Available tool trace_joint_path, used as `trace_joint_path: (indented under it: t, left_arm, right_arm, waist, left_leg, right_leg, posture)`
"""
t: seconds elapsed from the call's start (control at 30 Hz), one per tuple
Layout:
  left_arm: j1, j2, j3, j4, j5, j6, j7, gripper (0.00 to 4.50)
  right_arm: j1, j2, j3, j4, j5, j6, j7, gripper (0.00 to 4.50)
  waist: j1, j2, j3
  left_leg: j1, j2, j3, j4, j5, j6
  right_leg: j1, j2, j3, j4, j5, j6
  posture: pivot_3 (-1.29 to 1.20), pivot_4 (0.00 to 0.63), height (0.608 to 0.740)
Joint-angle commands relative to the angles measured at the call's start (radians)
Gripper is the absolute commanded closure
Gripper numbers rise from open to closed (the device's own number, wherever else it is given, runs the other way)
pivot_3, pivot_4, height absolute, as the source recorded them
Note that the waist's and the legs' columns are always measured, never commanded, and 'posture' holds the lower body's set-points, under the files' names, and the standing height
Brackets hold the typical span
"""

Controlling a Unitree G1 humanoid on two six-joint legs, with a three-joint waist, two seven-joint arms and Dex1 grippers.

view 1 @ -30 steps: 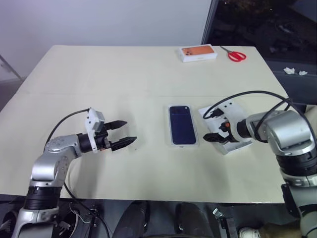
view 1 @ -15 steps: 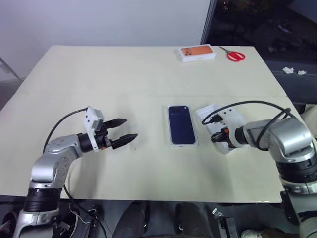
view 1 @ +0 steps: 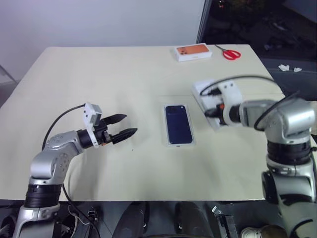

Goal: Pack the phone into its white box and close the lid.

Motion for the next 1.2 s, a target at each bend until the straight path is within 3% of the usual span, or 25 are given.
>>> trace_joint_path:
  t: [0.03, 0.17, 0.3, 0.4, 0.7, 0.8, 1.0, 1.2]
  left_arm:
    - [-0.027, 0.016, 0.055, 0.002, -0.036, 0.005, 0.006, 0.00]
    - [-0.053, 0.010, 0.087, 0.008, -0.047, -0.013, 0.017, 0.00]
    - [-0.066, -0.004, 0.098, 0.023, -0.031, -0.055, 0.034, 0.00]
    - [-0.066, -0.005, 0.094, 0.018, -0.032, -0.059, 0.041, 0.00]
    - [0.004, -0.008, 0.088, -0.052, -0.041, -0.036, 0.081, 0.00]
    - [0.017, -0.022, 0.073, -0.057, -0.039, -0.033, 0.095, 0.00]
    - [0.034, -0.086, 0.010, -0.002, -0.013, -0.036, 0.103, 0.00]
    - [0.005, -0.170, -0.068, 0.100, 0.047, -0.085, 0.101, 0.00]
  right_arm:
    - [-0.058, 0.143, -0.153, -0.001, 0.128, 0.012, 0.033, 4.45]
    - [-0.089, 0.345, -0.357, 0.113, 0.407, 0.012, -0.009, 4.45]
    - [-0.083, 0.550, -0.501, 0.227, 0.469, 0.012, -0.095, 4.45]
    - [-0.100, 0.620, -0.556, 0.288, 0.509, 0.012, -0.152, 4.45]
    - [0.035, 0.693, -0.512, 0.314, 0.505, 0.012, -0.231, 4.45]
    - [0.048, 0.694, -0.515, 0.327, 0.513, 0.012, -0.254, 3.19]
    - [0.070, 0.674, -0.505, 0.337, 0.505, 0.012, -0.272, 0.04]
    - [0.101, 0.588, -0.408, 0.278, 0.499, 0.003, -0.202, 0.04]
  waist:
    - [-0.004, 0.000, 0.000]
    - [-0.001, 0.000, 0.000]
    - [-0.002, 0.001, 0.000]
    - [-0.002, 0.001, 0.000]
    - [-0.007, 0.002, 0.000]
    - [-0.007, 0.002, 0.000]
    - [-0.007, 0.002, 0.000]
    - [-0.005, 0.002, 0.000]
  left_leg:
    - [0.000, 0.000, 0.000, 0.000, 0.000, 0.000]
    - [0.000, 0.001, 0.000, 0.000, 0.001, -0.001]
    - [0.000, 0.001, 0.000, 0.000, 0.001, -0.001]
    - [0.000, 0.001, 0.000, 0.000, 0.002, -0.003]
    - [0.000, 0.001, 0.001, -0.001, 0.004, -0.007]
    - [0.000, 0.001, 0.001, -0.001, 0.004, -0.007]
    - [0.000, 0.001, 0.002, -0.001, 0.004, -0.007]
    - [0.000, 0.002, 0.002, -0.001, 0.002, -0.003]
  right_leg:
    - [0.000, 0.000, 0.000, 0.000, 0.000, 0.000]
    - [-0.001, 0.001, 0.000, 0.002, 0.000, 0.000]
    - [-0.001, 0.001, 0.000, 0.002, 0.000, 0.000]
    - [-0.001, 0.001, 0.001, 0.003, 0.000, 0.000]
    - [-0.003, 0.002, 0.002, 0.004, 0.000, 0.000]
    - [-0.004, 0.002, 0.002, 0.005, 0.000, -0.001]
    - [-0.004, 0.002, 0.003, 0.005, 0.000, -0.001]
    - [-0.004, 0.004, 0.004, 0.006, 0.000, -0.001]
  posture:
    - [0.00, 0.150, 0.740]
    - [0.00, 0.150, 0.740]
    - [0.00, 0.150, 0.740]
    - [0.00, 0.150, 0.740]
    - [0.00, 0.150, 0.740]
    - [0.00, 0.150, 0.740]
    - [0.00, 0.150, 0.740]
    - [0.00, 0.150, 0.740]
